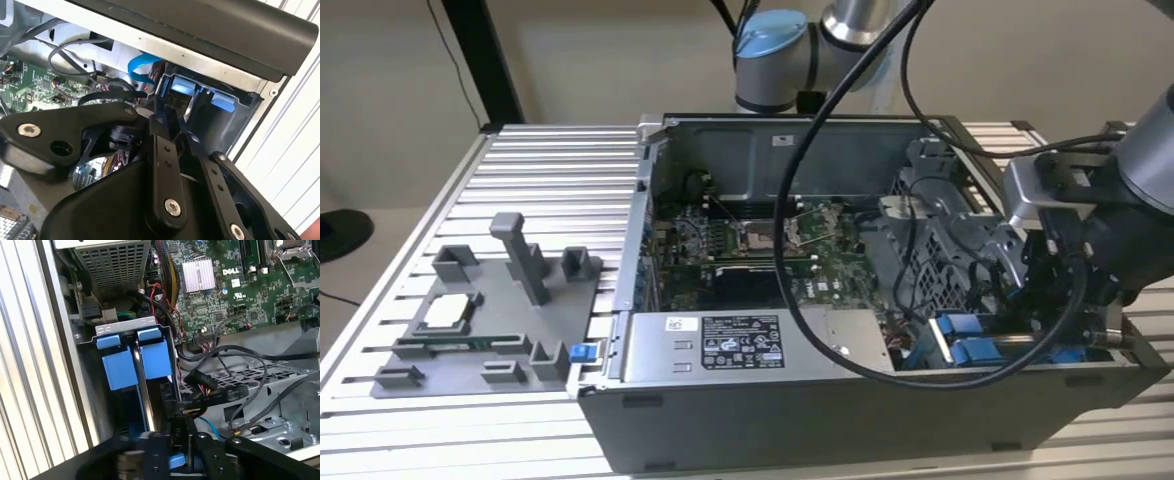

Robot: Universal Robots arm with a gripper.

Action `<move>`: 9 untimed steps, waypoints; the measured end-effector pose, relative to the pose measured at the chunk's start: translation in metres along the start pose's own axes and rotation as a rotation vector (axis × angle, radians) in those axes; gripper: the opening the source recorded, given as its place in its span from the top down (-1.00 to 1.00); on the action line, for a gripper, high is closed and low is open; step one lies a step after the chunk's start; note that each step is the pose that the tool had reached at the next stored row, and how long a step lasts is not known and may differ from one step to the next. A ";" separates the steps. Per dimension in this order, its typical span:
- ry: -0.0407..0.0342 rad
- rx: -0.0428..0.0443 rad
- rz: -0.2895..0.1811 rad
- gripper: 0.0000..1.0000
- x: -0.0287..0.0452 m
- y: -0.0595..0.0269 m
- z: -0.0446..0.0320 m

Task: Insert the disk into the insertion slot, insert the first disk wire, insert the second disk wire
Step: 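Insert the second disk wire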

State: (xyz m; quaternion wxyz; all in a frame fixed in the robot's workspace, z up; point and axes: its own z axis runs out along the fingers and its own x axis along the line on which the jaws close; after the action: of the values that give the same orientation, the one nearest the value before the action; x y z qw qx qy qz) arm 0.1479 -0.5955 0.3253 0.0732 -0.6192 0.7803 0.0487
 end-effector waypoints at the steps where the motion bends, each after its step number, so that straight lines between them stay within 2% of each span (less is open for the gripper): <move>1: -0.0018 -0.0005 0.000 -1.00 -0.0004 -0.0001 -0.0020; 3: -0.0008 -0.0006 0.000 -1.00 -0.0019 -0.0004 -0.0098; 6: -0.0031 -0.0012 0.000 -1.00 -0.0037 -0.0005 -0.0203; 9: -0.0094 -0.0027 0.000 -1.00 -0.0048 -0.0006 -0.0263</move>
State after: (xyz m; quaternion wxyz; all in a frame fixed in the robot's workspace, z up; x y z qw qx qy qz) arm 0.1482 -0.5954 0.3520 0.0760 -0.6189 0.7800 0.0527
